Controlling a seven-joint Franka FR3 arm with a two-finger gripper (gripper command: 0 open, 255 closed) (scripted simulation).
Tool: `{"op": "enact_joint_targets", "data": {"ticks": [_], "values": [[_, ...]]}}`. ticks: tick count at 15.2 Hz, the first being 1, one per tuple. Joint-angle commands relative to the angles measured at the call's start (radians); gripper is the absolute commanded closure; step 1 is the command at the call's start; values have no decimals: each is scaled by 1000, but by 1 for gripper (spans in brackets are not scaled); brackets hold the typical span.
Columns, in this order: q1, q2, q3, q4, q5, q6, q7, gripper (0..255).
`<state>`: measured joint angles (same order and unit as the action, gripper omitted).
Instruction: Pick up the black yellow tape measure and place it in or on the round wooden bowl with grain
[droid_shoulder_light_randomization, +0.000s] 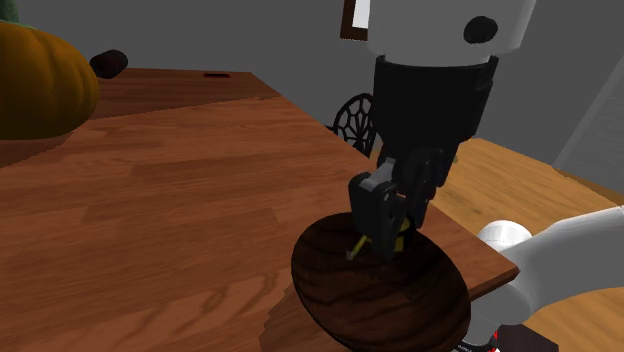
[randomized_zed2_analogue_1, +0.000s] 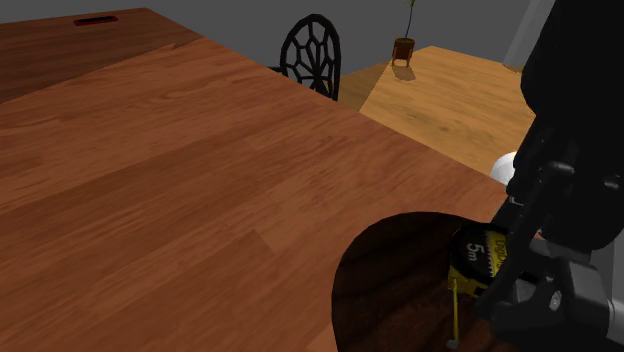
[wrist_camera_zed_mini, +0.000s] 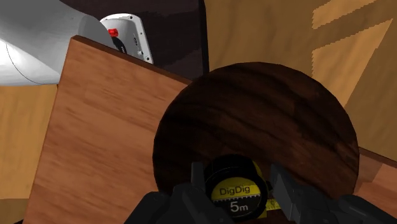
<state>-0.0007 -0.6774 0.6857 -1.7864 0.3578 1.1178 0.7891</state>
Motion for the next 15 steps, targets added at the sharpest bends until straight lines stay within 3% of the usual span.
{"op": "enact_joint_targets", "data": {"ticks": [1,4,12,13,15], "values": [[7,-17,-1,-39,5,23,-7,255],[14,-38,0,-89,13,53,-14,255],[14,-38,0,-89,14,53,-14,255],[14,-38,0,-89,14,53,-14,0],[14,-38,0,-89,14,53,-14,0]]}}
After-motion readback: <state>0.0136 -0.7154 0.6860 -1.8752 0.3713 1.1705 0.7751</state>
